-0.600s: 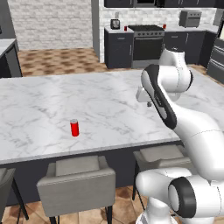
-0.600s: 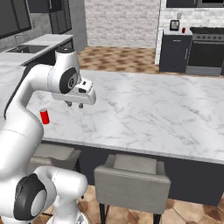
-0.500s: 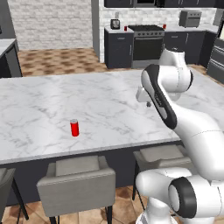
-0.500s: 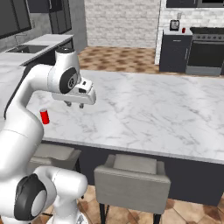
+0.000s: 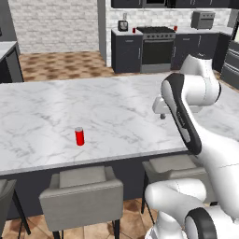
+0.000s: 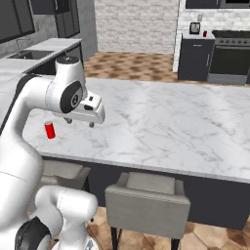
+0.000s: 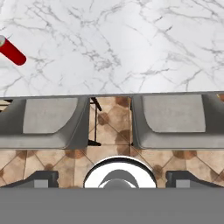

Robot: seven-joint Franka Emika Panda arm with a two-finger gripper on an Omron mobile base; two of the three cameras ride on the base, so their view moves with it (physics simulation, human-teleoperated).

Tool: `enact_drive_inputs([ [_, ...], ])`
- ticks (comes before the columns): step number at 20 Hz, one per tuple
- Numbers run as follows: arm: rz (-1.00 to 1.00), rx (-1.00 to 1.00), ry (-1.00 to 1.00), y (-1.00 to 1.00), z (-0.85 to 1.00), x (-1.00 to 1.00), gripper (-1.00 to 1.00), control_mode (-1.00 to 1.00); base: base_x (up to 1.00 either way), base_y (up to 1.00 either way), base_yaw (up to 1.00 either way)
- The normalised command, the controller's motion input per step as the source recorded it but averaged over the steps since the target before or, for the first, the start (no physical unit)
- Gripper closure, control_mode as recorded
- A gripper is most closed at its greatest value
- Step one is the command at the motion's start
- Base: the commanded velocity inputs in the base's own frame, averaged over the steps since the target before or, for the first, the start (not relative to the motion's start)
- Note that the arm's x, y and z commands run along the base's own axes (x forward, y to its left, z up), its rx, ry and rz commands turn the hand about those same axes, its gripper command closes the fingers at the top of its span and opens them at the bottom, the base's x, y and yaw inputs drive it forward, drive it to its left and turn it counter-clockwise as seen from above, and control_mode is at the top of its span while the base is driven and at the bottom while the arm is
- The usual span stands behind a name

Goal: Four empty soda cans are scattered around the kitchen. Gather all the cans and cluster them next to the stove for recycling.

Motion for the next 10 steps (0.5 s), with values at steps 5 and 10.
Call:
enact_drive_inputs([
  [5, 0.0, 0.0, -0.09, -0.08, 0.0, -0.72, -1.0, -1.0, 0.0, 0.0, 0.0],
  [10, 0.0, 0.01, -0.04, 0.0, 0.0, -0.73, -1.0, -1.0, 0.0, 0.0, 0.0],
])
